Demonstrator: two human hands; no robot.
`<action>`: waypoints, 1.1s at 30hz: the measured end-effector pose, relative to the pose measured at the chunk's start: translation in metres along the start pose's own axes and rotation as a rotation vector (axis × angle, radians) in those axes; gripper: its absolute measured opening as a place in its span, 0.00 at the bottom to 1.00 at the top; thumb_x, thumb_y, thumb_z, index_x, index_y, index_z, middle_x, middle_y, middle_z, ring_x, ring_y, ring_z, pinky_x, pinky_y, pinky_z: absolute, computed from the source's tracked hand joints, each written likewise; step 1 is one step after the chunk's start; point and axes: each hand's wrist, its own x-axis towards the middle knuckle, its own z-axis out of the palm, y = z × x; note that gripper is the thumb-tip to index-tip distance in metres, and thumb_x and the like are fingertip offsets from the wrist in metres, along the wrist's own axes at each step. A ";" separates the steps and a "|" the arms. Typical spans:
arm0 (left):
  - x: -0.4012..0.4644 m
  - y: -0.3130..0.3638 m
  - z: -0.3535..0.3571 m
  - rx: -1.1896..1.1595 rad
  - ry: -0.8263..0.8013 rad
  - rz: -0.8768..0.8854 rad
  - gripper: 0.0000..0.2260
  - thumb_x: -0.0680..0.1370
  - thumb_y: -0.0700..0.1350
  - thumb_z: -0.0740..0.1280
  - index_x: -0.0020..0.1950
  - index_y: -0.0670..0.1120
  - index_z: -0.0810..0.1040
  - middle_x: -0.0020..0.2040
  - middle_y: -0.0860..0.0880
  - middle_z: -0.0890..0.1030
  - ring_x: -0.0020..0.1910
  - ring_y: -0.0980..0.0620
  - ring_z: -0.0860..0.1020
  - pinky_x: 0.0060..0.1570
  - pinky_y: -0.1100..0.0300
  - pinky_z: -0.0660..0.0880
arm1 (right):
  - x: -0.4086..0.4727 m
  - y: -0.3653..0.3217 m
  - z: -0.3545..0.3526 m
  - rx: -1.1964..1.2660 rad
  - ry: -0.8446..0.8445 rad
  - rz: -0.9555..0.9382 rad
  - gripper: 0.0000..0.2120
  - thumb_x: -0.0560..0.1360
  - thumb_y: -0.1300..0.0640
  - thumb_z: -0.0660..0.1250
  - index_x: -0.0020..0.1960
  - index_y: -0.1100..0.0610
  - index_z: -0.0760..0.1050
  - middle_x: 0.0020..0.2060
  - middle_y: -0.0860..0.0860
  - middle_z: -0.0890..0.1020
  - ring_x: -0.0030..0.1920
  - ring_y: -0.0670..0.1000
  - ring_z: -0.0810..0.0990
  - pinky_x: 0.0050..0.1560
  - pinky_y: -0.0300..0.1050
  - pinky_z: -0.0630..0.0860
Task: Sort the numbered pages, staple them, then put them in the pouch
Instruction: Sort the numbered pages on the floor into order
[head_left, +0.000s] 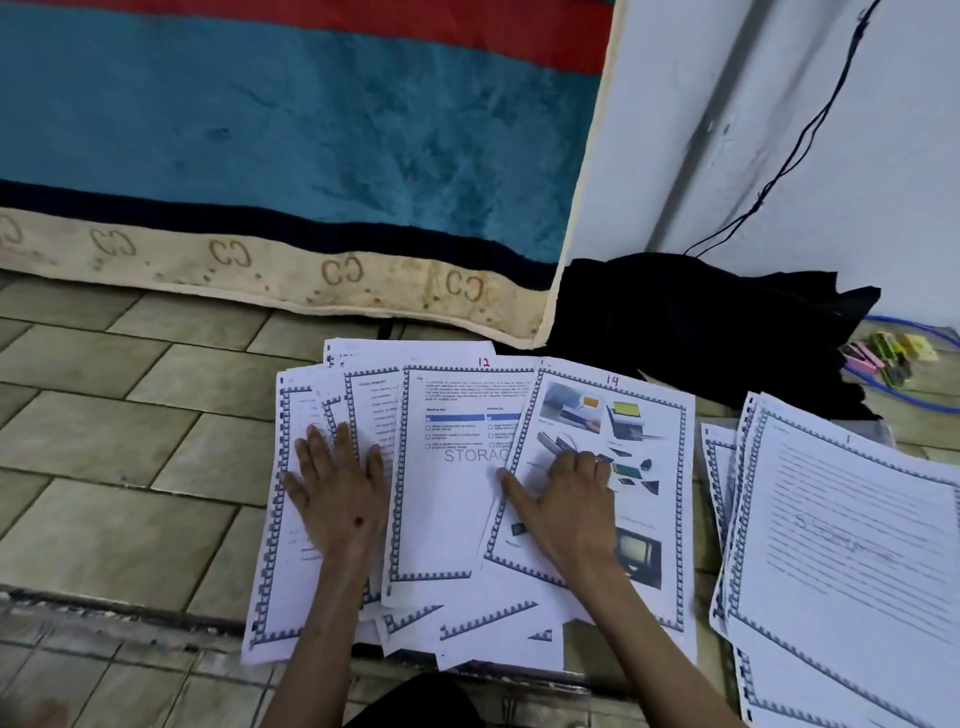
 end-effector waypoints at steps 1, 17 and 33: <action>0.000 0.001 0.000 -0.010 0.021 -0.001 0.25 0.80 0.55 0.52 0.75 0.46 0.58 0.77 0.40 0.53 0.76 0.41 0.48 0.73 0.43 0.45 | 0.003 -0.007 0.002 -0.021 -0.017 0.014 0.37 0.72 0.30 0.54 0.64 0.61 0.65 0.61 0.57 0.69 0.64 0.58 0.65 0.61 0.51 0.66; -0.005 0.062 -0.037 -0.644 -0.405 -0.042 0.21 0.81 0.55 0.54 0.35 0.46 0.75 0.36 0.46 0.78 0.42 0.45 0.78 0.41 0.59 0.72 | 0.016 -0.005 -0.006 0.229 -0.230 -0.031 0.29 0.76 0.34 0.47 0.62 0.52 0.72 0.70 0.58 0.67 0.73 0.60 0.57 0.69 0.65 0.57; -0.017 0.009 -0.062 -0.631 -0.243 -0.247 0.19 0.77 0.41 0.65 0.67 0.38 0.69 0.57 0.40 0.77 0.50 0.49 0.74 0.42 0.65 0.71 | 0.019 -0.014 -0.006 0.339 -0.266 -0.213 0.24 0.78 0.42 0.58 0.70 0.52 0.68 0.73 0.54 0.63 0.74 0.55 0.58 0.72 0.53 0.59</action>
